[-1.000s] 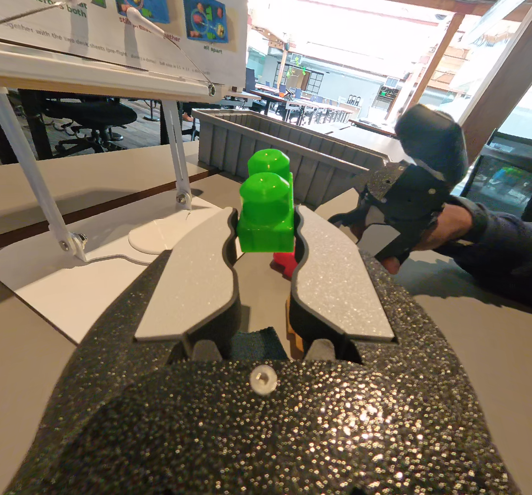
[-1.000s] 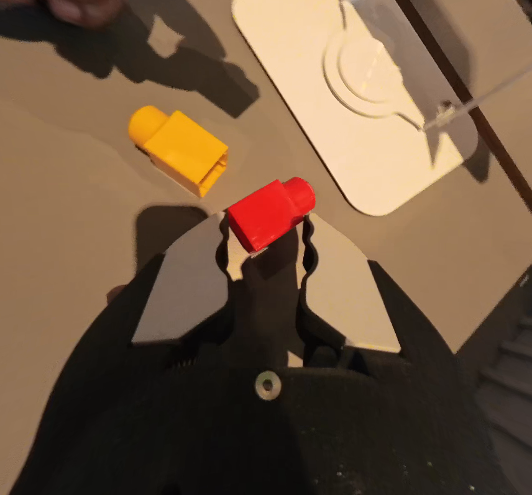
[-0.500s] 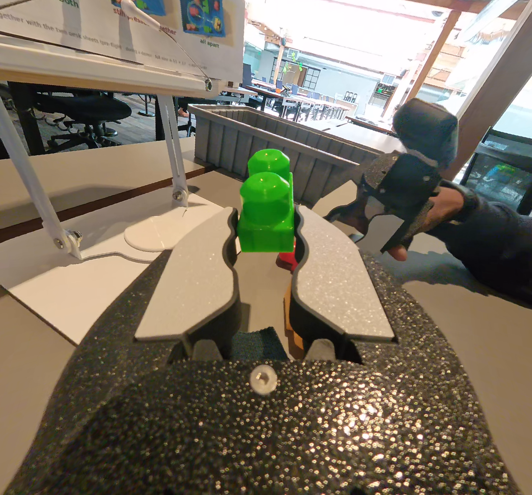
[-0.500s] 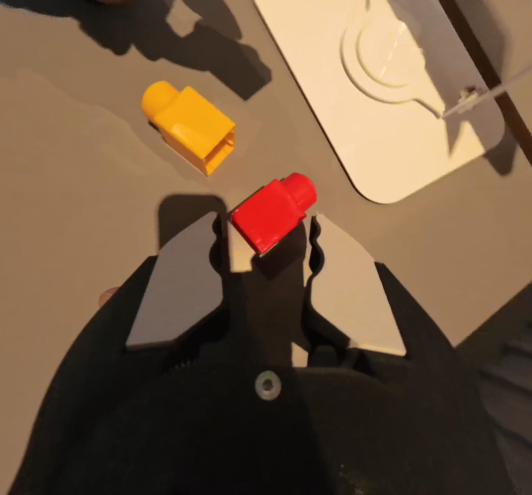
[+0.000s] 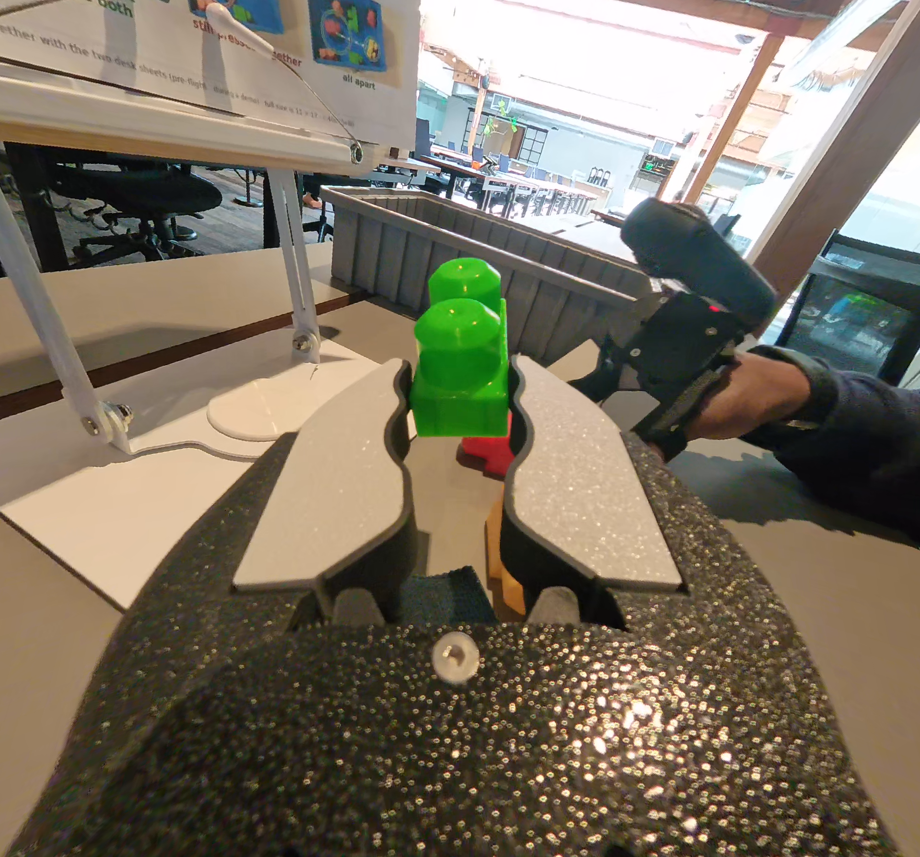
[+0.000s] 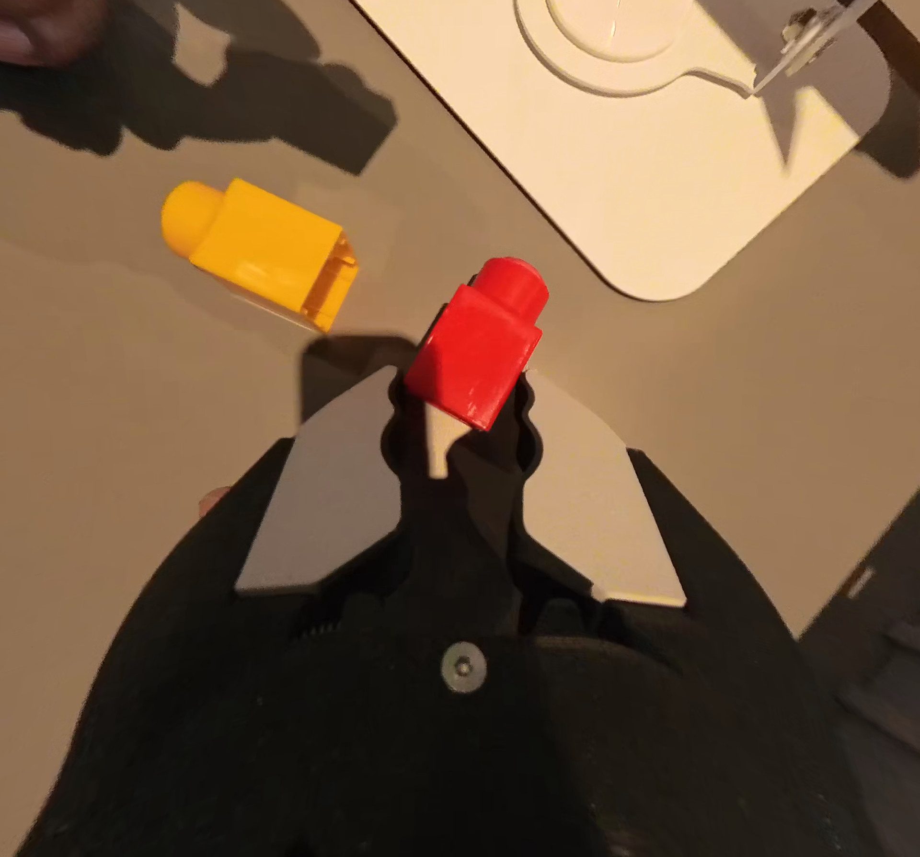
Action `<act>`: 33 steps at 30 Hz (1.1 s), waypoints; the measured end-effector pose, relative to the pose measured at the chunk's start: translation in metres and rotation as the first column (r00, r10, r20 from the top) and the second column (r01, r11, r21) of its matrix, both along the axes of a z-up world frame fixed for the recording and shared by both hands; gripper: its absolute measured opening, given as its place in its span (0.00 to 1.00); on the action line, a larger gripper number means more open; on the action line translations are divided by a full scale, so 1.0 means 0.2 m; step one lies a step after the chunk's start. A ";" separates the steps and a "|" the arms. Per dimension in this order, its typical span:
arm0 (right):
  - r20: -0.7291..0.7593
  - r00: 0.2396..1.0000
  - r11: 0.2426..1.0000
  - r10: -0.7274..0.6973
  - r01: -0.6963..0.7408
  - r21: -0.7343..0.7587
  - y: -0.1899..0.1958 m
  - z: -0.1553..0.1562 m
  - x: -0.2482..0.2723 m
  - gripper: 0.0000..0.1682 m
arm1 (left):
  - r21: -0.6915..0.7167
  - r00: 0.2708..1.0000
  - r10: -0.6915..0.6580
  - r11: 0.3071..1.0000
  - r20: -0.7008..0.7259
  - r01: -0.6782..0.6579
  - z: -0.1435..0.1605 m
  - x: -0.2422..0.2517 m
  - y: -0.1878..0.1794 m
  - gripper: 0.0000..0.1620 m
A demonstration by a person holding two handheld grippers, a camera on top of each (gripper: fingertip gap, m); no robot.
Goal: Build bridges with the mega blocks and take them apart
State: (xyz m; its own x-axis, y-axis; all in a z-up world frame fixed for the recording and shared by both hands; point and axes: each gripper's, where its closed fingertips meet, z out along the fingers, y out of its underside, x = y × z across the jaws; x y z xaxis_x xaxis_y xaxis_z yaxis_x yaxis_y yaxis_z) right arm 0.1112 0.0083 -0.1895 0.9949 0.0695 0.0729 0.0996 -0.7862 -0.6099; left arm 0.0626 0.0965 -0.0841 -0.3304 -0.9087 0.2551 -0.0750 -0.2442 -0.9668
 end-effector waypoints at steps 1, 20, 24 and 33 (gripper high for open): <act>-0.029 0.999 1.000 0.014 -0.013 0.020 0.01 0.00 0.00 0.25 | -0.007 1.000 -0.004 1.000 0.005 0.004 0.01 0.00 0.00 0.22; -0.276 0.767 0.661 0.579 -0.243 0.710 0.07 0.55 -0.37 0.25 | -0.545 0.962 -0.204 0.794 0.181 0.271 0.22 -0.02 -0.17 0.22; -0.274 0.764 0.657 0.584 -0.247 0.712 0.07 0.55 -0.40 0.25 | -0.533 0.955 -0.235 0.793 0.181 0.296 0.23 -0.01 -0.24 0.22; -0.323 0.745 0.636 0.583 -0.172 0.752 0.07 0.60 -0.36 0.24 | -0.524 0.948 -0.254 0.790 0.190 0.317 0.21 -0.01 -0.26 0.22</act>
